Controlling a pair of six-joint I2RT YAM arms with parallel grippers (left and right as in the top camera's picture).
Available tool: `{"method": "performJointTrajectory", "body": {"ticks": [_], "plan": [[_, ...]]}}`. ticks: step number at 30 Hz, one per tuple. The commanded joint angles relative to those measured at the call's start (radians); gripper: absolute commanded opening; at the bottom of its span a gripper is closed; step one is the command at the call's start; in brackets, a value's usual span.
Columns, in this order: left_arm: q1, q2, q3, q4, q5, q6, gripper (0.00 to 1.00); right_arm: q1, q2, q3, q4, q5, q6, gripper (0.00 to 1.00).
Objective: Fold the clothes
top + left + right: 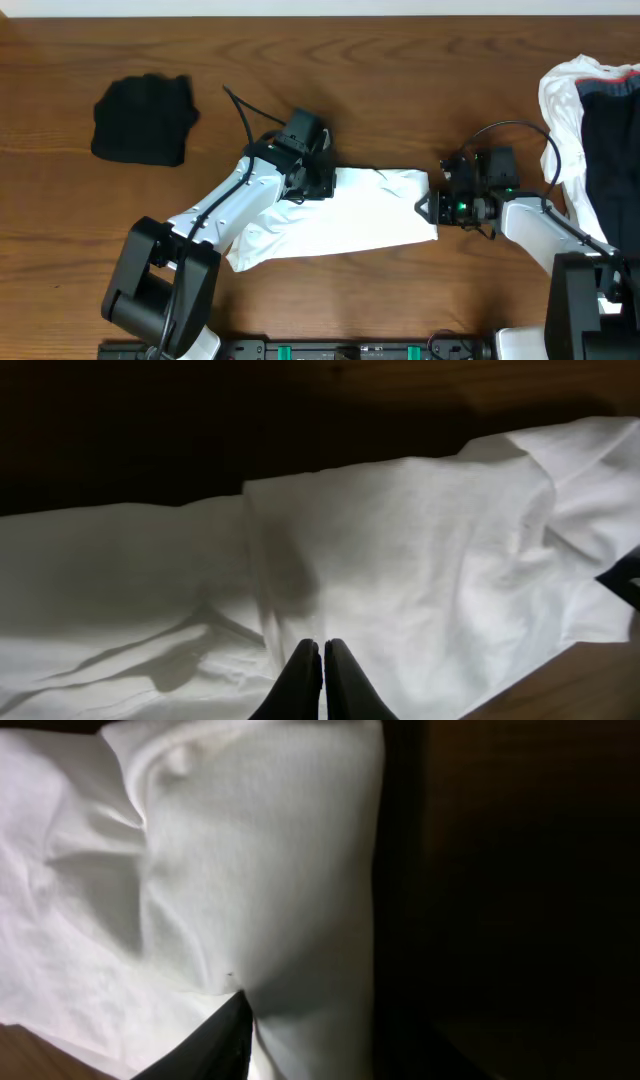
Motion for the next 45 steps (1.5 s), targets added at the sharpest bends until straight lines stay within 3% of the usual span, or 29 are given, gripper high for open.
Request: {"method": "performJointTrajectory", "body": {"ticks": [1, 9, 13, 25, 30, 37, 45], "plan": [[-0.003, 0.011, -0.008, -0.005, -0.029, 0.002, 0.07, -0.01, 0.006, -0.025, 0.034, -0.009, 0.053, 0.34], [-0.003, 0.011, -0.008, -0.006, -0.029, 0.002, 0.07, -0.01, 0.006, -0.034, 0.078, -0.009, 0.081, 0.24], [-0.003, 0.011, -0.008, -0.01, -0.029, 0.002, 0.07, -0.01, 0.006, -0.034, 0.081, -0.009, 0.081, 0.01], [0.0, -0.116, 0.047, -0.001, -0.03, 0.003, 0.07, -0.108, -0.006, -0.02, 0.069, -0.03, 0.015, 0.01], [0.026, -0.219, 0.048, -0.03, -0.056, 0.003, 0.21, -0.23, -0.04, 0.003, -0.016, 0.028, -0.039, 0.01], [0.051, -0.273, 0.048, -0.081, -0.055, 0.002, 0.21, -0.326, -0.079, 0.077, -0.147, 0.074, -0.084, 0.01], [0.065, -0.272, 0.048, -0.092, -0.056, 0.002, 0.21, -0.328, -0.122, 0.286, -0.37, 0.103, -0.092, 0.01]]}}
